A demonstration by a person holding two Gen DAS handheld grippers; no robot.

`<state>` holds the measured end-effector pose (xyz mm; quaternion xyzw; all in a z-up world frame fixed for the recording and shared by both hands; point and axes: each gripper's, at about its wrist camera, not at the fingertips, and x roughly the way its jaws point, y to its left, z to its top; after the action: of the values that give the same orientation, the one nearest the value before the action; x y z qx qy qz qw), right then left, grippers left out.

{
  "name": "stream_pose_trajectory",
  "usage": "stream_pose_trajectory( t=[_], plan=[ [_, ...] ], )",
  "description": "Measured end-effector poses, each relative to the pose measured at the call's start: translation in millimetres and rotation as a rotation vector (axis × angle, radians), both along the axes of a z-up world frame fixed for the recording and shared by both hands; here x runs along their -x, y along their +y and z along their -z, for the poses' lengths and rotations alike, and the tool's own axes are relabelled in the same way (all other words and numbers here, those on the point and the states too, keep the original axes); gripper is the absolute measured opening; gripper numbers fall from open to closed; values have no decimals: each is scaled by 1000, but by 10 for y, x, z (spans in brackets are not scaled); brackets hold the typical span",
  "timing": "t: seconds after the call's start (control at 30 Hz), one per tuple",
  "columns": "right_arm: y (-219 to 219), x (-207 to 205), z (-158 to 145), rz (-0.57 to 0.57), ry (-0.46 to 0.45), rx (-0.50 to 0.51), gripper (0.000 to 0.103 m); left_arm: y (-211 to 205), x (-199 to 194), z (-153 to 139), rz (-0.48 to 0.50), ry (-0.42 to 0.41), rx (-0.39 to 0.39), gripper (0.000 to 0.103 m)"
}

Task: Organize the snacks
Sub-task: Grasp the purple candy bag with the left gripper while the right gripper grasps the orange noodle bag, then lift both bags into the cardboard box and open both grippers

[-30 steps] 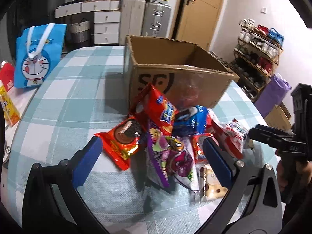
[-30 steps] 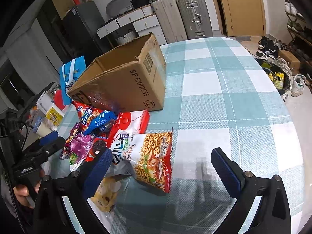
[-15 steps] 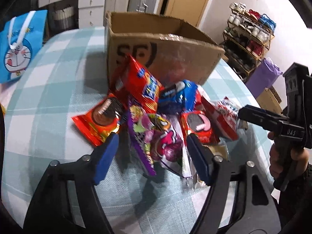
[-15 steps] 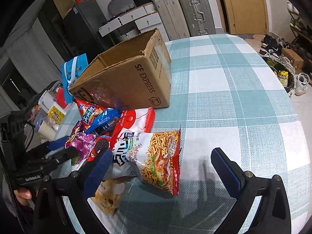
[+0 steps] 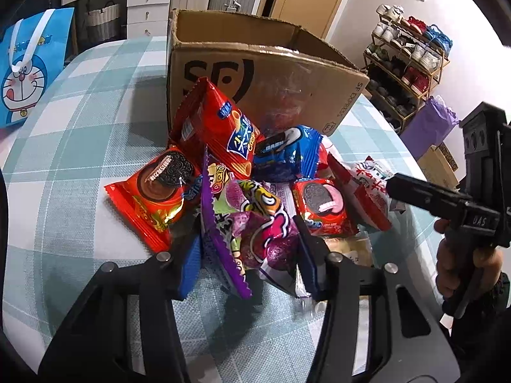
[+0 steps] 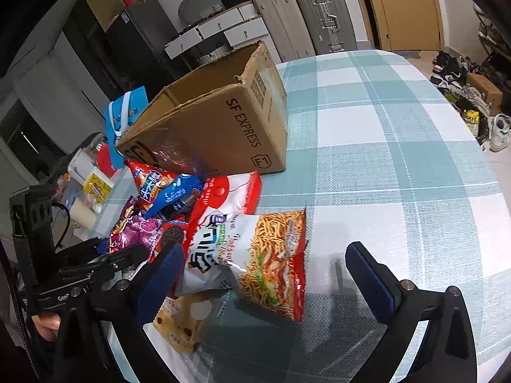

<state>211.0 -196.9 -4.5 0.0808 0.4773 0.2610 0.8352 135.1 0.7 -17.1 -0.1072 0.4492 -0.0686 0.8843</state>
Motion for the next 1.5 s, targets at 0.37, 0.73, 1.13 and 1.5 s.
stream_pose_trajectory(
  t=[0.37,0.73,1.13,1.5],
  plan=[
    [187,-49,146,-25,37,7,103,56,176,-151,-13,-42,-1,48],
    [195,22,69,-43,27,-20,91,41,245,-215,-21,-65,8,48],
    [87,50,21,-10,28,-59,61,42,271,-282,-26,-89,7,48],
    [-54,196,-295,-5,-79,-114,60,72,367,-519,-39,-148,6,48]
  ],
)
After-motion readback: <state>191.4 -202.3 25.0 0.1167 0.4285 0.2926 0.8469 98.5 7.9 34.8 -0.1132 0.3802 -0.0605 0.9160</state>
